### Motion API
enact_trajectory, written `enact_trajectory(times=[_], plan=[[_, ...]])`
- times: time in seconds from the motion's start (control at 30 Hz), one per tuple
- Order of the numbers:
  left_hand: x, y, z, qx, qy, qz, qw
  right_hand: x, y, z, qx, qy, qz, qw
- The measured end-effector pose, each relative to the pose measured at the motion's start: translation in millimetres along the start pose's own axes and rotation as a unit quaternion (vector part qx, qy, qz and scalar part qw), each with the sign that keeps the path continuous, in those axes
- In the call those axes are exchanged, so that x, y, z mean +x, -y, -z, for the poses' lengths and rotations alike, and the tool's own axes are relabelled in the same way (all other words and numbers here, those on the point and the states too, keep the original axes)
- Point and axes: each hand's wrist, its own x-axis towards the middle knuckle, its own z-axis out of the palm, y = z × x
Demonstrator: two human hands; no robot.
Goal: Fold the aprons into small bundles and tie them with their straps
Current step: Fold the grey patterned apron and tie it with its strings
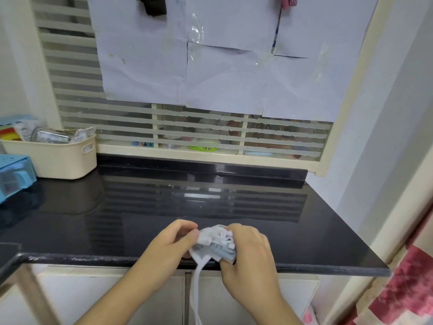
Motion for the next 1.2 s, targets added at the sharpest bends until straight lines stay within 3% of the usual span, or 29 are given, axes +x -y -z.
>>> enact_trajectory(times=[0.1,0.2,0.33,0.43,0.5,0.63,0.7,0.8,0.97,1.2], plan=[[-9.6,-15.9,2.3,-0.031,0.039,0.023,0.998,0.7,10.1,14.1,0.067,-0.043,-0.084,0.993],[-18.9,-34.3,5.4,-0.020,0.078,-0.011,0.997,-2.9,21.7,29.7,0.120,-0.068,-0.132,0.982],[-31.9,-59.1,18.6,-0.104,0.032,-0.039,0.993,-14.2,28.8,51.6,0.148,-0.068,-0.190,0.968],[-41.1,-75.0,28.7,-0.025,-0.015,-0.078,0.997,-25.9,33.4,62.7,0.144,-0.060,-0.214,0.964],[-50.5,-87.9,30.8,-0.008,0.007,-0.093,0.996,-32.8,36.4,69.7,0.112,-0.040,-0.216,0.969],[-65.3,-110.4,31.2,-0.007,0.066,-0.086,0.994,-37.2,48.1,84.6,0.030,0.076,-0.161,0.984],[-72.7,-119.8,24.8,0.033,0.099,-0.087,0.991,-36.5,61.6,97.1,0.126,0.114,-0.098,0.981],[-79.5,-130.3,15.2,0.099,0.114,-0.121,0.981,-31.3,84.4,119.3,0.294,0.146,-0.054,0.943],[-85.0,-142.7,32.2,0.113,0.107,-0.133,0.979,-24.8,95.8,144.0,0.423,0.088,-0.126,0.893],[-81.2,-134.9,61.4,0.058,0.090,-0.134,0.985,-19.5,90.1,142.8,0.535,0.052,-0.137,0.832]])
